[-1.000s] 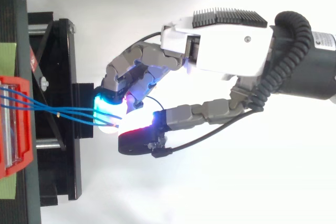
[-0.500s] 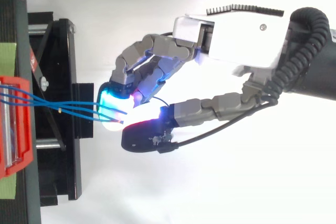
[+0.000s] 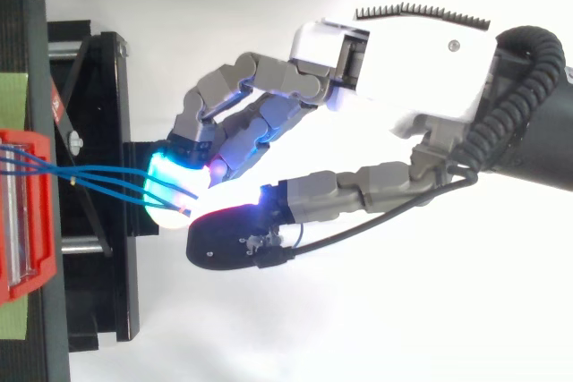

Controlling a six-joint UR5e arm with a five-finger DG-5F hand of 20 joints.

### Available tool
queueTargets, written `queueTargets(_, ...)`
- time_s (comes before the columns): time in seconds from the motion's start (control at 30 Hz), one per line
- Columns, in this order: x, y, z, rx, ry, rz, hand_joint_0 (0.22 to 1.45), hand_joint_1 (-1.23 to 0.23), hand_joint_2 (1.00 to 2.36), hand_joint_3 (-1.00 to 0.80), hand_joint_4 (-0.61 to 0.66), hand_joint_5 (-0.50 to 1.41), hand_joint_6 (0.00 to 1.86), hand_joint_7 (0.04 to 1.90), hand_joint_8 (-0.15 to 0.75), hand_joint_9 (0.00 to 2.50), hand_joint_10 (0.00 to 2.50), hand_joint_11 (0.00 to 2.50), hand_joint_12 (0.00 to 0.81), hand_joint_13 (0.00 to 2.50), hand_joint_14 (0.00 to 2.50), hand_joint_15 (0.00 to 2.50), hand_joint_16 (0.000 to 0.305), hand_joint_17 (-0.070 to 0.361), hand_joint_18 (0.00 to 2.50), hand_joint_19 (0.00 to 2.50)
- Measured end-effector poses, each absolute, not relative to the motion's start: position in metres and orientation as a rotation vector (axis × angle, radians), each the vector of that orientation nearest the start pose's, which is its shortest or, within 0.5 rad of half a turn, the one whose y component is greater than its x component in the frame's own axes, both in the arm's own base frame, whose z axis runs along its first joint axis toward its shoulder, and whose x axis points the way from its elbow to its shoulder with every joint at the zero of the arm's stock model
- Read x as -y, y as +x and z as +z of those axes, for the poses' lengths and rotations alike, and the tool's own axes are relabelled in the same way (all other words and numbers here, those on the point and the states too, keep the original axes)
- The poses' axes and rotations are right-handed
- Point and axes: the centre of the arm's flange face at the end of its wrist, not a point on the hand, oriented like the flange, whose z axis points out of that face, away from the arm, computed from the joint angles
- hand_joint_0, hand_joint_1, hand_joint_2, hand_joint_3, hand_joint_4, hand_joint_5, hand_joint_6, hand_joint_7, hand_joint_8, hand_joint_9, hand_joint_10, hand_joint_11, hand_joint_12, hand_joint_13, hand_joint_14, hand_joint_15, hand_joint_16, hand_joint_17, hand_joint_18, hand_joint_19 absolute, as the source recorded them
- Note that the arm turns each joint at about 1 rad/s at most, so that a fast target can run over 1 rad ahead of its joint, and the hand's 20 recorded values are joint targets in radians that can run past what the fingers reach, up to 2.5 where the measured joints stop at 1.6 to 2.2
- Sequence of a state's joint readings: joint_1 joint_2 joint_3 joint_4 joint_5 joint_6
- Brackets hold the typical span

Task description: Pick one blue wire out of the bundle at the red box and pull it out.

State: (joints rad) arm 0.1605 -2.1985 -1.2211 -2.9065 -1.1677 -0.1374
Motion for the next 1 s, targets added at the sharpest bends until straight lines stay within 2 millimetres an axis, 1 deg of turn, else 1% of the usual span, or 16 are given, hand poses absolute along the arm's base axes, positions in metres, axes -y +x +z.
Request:
queueTargets(0.1, 0.0559, 0.7316, 0.2946, -1.144, 1.250, 0.897, 0.63, -0.85, 1.01, -0.32, 0.10, -0.14, 0.90, 0.74, 0.258, 0.97, 0.02, 0.61, 0.365, 0.68, 0.02, 0.40, 0.059, 0.133, 0.46, 0.50)
queueTargets(0.43, 0.0556, 0.7298, 0.2931, -1.158, 1.262, 0.894, 0.68, -0.90, 1.01, -0.36, 0.01, -0.14, 0.92, 0.75, 0.257, 1.00, 0.02, 0.64, 0.358, 0.71, 0.02, 0.42, 0.059, 0.132, 0.51, 0.48)
queueTargets(0.57, 0.0556, 0.7299, 0.2927, -1.159, 1.262, 0.894, 0.69, -0.91, 1.01, -0.40, 0.03, -0.14, 0.92, 0.73, 0.254, 1.00, 0.03, 0.64, 0.357, 0.71, 0.02, 0.42, 0.059, 0.132, 0.51, 0.48)
queueTargets(0.63, 0.0555, 0.7299, 0.2928, -1.159, 1.262, 0.894, 0.70, -0.90, 1.00, -0.45, 0.05, -0.14, 0.92, 0.72, 0.251, 1.00, 0.02, 0.65, 0.358, 0.71, 0.02, 0.42, 0.059, 0.132, 0.51, 0.49)
queueTargets(0.73, 0.0555, 0.7298, 0.2930, -1.159, 1.261, 0.895, 0.68, -0.90, 1.00, -0.45, 0.08, -0.14, 0.92, 0.73, 0.252, 1.01, 0.02, 0.64, 0.360, 0.71, 0.02, 0.42, 0.058, 0.131, 0.51, 0.49)
queueTargets(0.8, 0.0554, 0.7299, 0.2927, -1.160, 1.261, 0.895, 0.65, -0.85, 1.00, -0.47, 0.10, -0.13, 0.91, 0.78, 0.251, 1.04, 0.02, 0.63, 0.359, 0.71, 0.02, 0.43, 0.058, 0.130, 0.50, 0.52)
queueTargets(0.87, 0.0554, 0.7298, 0.2929, -1.160, 1.261, 0.896, 0.64, -0.83, 1.00, -0.46, 0.10, -0.12, 0.90, 0.81, 0.248, 1.04, 0.02, 0.63, 0.357, 0.72, 0.02, 0.44, 0.058, 0.130, 0.50, 0.52)
queueTargets(1.0, 0.0554, 0.7298, 0.2925, -1.161, 1.261, 0.895, 0.60, -0.76, 1.01, -0.42, 0.11, -0.11, 0.89, 0.84, 0.253, 1.06, 0.02, 0.62, 0.363, 0.73, 0.02, 0.43, 0.058, 0.130, 0.50, 0.53)
